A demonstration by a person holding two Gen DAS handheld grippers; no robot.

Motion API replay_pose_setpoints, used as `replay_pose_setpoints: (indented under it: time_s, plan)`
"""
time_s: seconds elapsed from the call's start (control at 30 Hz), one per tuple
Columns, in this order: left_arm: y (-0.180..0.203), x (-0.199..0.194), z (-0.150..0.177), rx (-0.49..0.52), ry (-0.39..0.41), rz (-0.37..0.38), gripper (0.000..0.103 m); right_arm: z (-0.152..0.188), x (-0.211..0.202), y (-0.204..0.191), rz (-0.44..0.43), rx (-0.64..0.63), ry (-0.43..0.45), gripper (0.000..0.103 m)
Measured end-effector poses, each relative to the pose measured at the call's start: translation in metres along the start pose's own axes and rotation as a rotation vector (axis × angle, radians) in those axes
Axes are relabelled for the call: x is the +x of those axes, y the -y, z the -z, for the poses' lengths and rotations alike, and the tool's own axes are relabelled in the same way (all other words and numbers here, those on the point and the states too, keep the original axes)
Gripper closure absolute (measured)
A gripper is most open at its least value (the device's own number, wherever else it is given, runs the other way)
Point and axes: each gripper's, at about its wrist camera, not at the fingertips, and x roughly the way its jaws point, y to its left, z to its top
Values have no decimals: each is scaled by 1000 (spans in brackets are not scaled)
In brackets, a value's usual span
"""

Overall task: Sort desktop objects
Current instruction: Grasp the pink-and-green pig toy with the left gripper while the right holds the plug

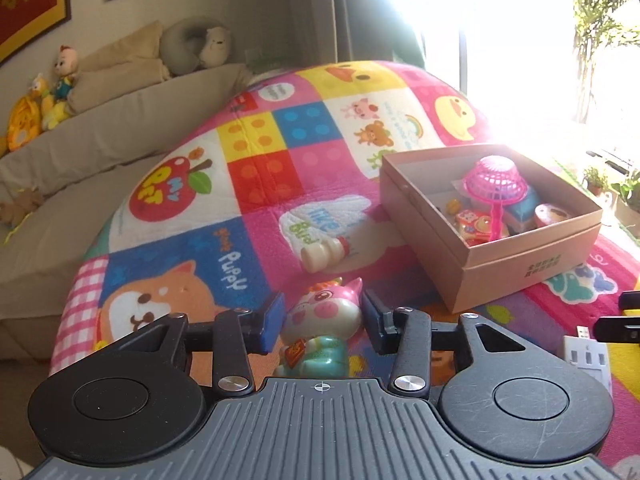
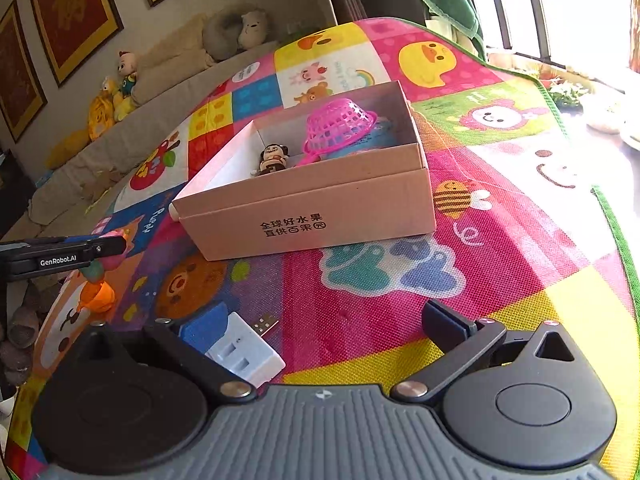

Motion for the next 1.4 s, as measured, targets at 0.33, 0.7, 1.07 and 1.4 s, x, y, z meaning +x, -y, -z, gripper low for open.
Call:
replay_pose_setpoints:
  time_s: [0.33,0.7,1.07,1.4]
  plan:
    - [49,-23,49,94,-58,178,28,0,3,-5,27,-27,-7,0]
    - [49,-14,68,59,-110,182,10,0,6,-10,51,-56,-28,0]
    - [56,4,51,-78,-141,262,7,1,5,-7,41,-48,-19,0]
    - [52,22,47,-71,-140,142,9,2,2,-12,18,-88,-35,0]
